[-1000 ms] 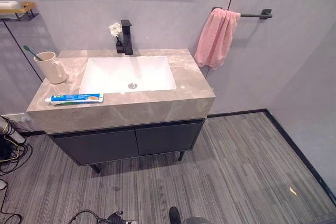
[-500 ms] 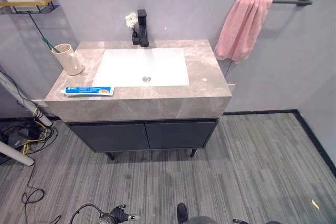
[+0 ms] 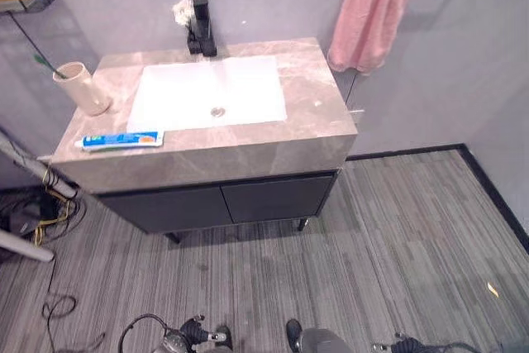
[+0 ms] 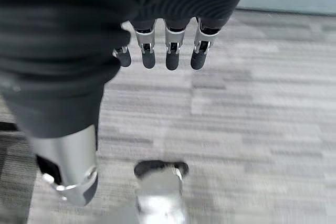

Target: Put brush and paste in cup on sink, flatten towel.

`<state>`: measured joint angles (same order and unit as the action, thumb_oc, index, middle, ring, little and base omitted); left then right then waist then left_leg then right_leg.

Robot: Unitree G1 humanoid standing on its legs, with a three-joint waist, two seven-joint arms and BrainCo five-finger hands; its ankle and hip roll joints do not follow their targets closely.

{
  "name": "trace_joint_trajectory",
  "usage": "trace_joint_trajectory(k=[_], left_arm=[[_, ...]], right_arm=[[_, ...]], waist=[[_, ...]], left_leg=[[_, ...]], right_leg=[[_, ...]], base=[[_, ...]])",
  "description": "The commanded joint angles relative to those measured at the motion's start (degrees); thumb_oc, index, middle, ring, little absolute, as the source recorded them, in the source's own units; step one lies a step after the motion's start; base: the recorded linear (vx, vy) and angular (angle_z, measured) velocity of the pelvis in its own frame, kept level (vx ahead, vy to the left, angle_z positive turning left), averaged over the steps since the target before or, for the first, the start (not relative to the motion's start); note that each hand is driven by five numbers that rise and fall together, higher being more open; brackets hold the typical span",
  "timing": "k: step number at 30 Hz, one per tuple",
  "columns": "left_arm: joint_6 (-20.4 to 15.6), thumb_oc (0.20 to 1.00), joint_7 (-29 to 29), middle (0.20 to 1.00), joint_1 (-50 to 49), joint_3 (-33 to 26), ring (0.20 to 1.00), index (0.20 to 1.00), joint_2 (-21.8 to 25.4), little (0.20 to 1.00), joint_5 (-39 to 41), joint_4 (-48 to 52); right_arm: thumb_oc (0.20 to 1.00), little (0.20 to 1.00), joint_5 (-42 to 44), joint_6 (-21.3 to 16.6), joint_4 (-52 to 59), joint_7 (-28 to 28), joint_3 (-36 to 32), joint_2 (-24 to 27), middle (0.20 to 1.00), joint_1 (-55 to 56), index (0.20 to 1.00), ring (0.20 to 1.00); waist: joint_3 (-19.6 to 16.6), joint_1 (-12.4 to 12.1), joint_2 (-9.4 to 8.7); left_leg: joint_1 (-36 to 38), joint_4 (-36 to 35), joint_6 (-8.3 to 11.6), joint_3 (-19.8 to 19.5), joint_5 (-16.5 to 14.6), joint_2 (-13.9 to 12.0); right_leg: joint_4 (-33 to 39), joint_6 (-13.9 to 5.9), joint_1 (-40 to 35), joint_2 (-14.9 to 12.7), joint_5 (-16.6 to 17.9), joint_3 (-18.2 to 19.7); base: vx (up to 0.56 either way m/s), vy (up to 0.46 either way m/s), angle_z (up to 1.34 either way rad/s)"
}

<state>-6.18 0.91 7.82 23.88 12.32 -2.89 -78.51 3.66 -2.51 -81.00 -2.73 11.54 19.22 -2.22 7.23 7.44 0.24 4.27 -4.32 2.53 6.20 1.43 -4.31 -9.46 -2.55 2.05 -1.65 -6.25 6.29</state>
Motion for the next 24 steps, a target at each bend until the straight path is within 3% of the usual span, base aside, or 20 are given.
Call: trace_joint_trajectory(k=[1, 8, 11, 14, 15, 16, 19, 24], left_arm=[[-1.15, 1.0, -0.32, 1.0, 2.02, -0.2, 1.0, 1.0, 2.39, 1.0, -2.6, -0.41], [-0.92, 1.0, -0.54, 1.0, 0.4, -1.26, 1.0, 1.0, 2.32, 1.0, -3.06, -0.89], [-0.99, 1.0, -0.82, 1.0, -0.03, -1.24, 1.0, 1.0, 2.4, 1.0, -2.98, -0.53], [-0.84, 1.0, -0.99, 1.0, 0.01, -1.64, 1.0, 1.0, 2.42, 1.0, -2.19, -0.04], [-0.84, 1.0, -0.99, 1.0, 0.01, -1.64, 1.0, 1.0, 2.42, 1.0, -2.19, -0.04], [-0.57, 1.0, -1.12, 1.0, 0.05, -2.14, 1.0, 1.0, 2.49, 1.0, -1.46, -0.39], [-0.58, 1.0, -1.23, 1.0, -0.22, -2.81, 1.0, 1.0, 2.45, 1.0, -1.72, -1.32], [-0.78, 1.0, -1.38, 1.0, -0.27, -3.04, 1.0, 1.0, 2.16, 1.0, -1.81, -1.46]], right_arm=[[1.0, 1.0, -2.19, -0.7, 0.73, 0.16, 4.46, -0.78, 1.0, -1.96, 1.0, 1.0], [1.0, 1.0, -4.66, -0.91, 2.61, -0.05, 6.85, -2.9, 1.0, -3.26, 1.0, 1.0], [1.0, 1.0, -4.0, -1.07, 2.21, -0.01, 6.02, -2.63, 1.0, -2.73, 1.0, 1.0], [1.0, 1.0, -3.47, -1.17, 1.93, 0.36, 5.61, -2.44, 1.0, -2.17, 1.0, 1.0], [1.0, 1.0, -3.47, -1.17, 1.93, 0.36, 5.61, -2.44, 1.0, -2.17, 1.0, 1.0], [1.0, 1.0, -1.77, -1.38, 1.79, 0.21, 5.16, -2.56, 1.0, -1.37, 1.0, 1.0], [1.0, 1.0, -2.04, -1.12, 1.4, 0.32, 4.94, -2.73, 1.0, -0.99, 1.0, 1.0], [1.0, 1.0, -3.11, -0.72, 0.59, -0.02, 4.78, -2.4, 1.0, -0.63, 1.0, 1.0]], waist=[[-1.11, 0.05, -2.16], [-0.68, -1.03, -2.08], [0.36, -0.06, -1.04], [1.72, 0.6, -0.17], [1.73, 0.6, -0.17], [1.37, 1.91, -0.47], [0.8, 1.21, -1.36], [1.62, 2.21, -2.12]], left_leg=[[-3.72, 5.23, -2.09, 0.32, -2.47, 3.31], [-2.24, 5.38, -3.82, 2.73, -4.25, 4.85], [-0.68, 5.27, -4.97, 1.39, -4.63, 5.76], [0.35, 4.96, -5.56, 0.64, -4.72, 5.88], [0.35, 4.97, -5.56, 0.64, -4.72, 5.88], [0.91, 4.84, -5.71, -0.87, -4.96, 6.68], [2.5, 3.81, -5.28, 1.07, -6.35, 7.04], [5.02, 4.63, -4.7, -0.52, -8.83, 7.45]], right_leg=[[5.14, -6.04, -2.92, -7.26, 7.86, -0.28], [1.94, -7.79, -0.91, -8.91, 11.95, -1.2], [-10.3, -7.14, 3.27, -7.91, 15.88, -0.22], [-16.71, -6.18, 6.58, -5.66, 15.56, -1.71], [-16.72, -6.18, 6.58, -5.66, 15.55, -1.72], [-14.1, -5.25, 7.52, -0.36, 11.09, 0.11], [-3.65, -5.14, 8.6, -3.78, 11.23, -7.7], [3.65, -6.74, 10.53, -5.16, 16.32, -8.53]], base=[[0.02, 0.274, -0.31], [0.02, 0.157, -0.19], [0.02, 0.186, -0.2], [0.02, 0.176, 0.18], [0.09, 0.053, 0.17], [0.15, 0.063, 0.22], [0.15, 0.004, 0.19], [0.22, -0.059, 0.0]])
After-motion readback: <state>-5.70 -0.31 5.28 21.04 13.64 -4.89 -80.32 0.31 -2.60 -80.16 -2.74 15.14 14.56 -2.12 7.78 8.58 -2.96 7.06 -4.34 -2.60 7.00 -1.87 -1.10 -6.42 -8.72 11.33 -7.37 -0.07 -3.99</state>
